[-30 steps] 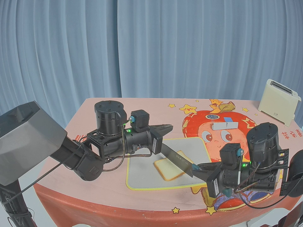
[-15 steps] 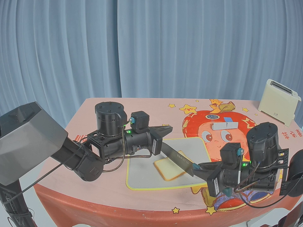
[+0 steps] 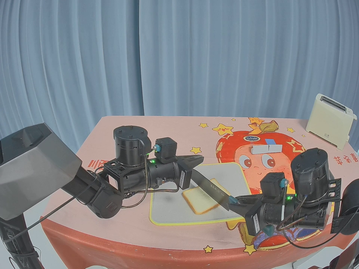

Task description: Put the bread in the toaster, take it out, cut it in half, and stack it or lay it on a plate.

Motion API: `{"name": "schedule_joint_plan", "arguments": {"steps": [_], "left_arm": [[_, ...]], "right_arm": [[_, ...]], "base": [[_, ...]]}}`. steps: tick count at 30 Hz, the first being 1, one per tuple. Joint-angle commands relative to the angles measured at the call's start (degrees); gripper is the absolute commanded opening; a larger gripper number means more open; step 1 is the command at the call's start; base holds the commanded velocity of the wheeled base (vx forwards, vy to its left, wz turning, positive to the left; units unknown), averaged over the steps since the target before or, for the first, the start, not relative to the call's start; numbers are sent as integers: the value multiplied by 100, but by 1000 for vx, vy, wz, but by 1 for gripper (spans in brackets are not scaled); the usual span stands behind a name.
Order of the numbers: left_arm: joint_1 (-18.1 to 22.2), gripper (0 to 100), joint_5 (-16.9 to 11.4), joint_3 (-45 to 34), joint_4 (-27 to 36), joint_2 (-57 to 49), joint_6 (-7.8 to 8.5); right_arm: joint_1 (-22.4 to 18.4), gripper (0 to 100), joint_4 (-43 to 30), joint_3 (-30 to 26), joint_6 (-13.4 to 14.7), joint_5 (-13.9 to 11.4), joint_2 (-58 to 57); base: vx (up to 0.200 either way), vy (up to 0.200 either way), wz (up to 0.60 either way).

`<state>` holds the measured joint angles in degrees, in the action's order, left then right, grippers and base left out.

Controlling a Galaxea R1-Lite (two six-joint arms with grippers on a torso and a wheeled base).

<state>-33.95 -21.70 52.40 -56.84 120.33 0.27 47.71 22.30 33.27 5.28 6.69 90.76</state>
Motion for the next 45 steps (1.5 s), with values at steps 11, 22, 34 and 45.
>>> {"name": "schedule_joint_plan", "arguments": {"steps": [11, 22, 34, 45], "left_arm": [[-217, 0, 8, 8, -11, 16, 0], [-200, 0, 17, -1, -20, 210, 0], [-191, 0, 25, -1, -46, 333, 0], [-182, 0, 17, 51, -336, 447, -27]], "right_arm": [[1, 0, 3, 4, -1, 7, 38], [1, 0, 3, -40, -1, 7, 126], [1, 0, 3, -31, -1, 16, 144], [-17, 0, -6, -101, -1, 25, 197]], "base": [[0, 0, 0], [0, 0, 0], [0, 0, 0], [0, 0, 0]]}}
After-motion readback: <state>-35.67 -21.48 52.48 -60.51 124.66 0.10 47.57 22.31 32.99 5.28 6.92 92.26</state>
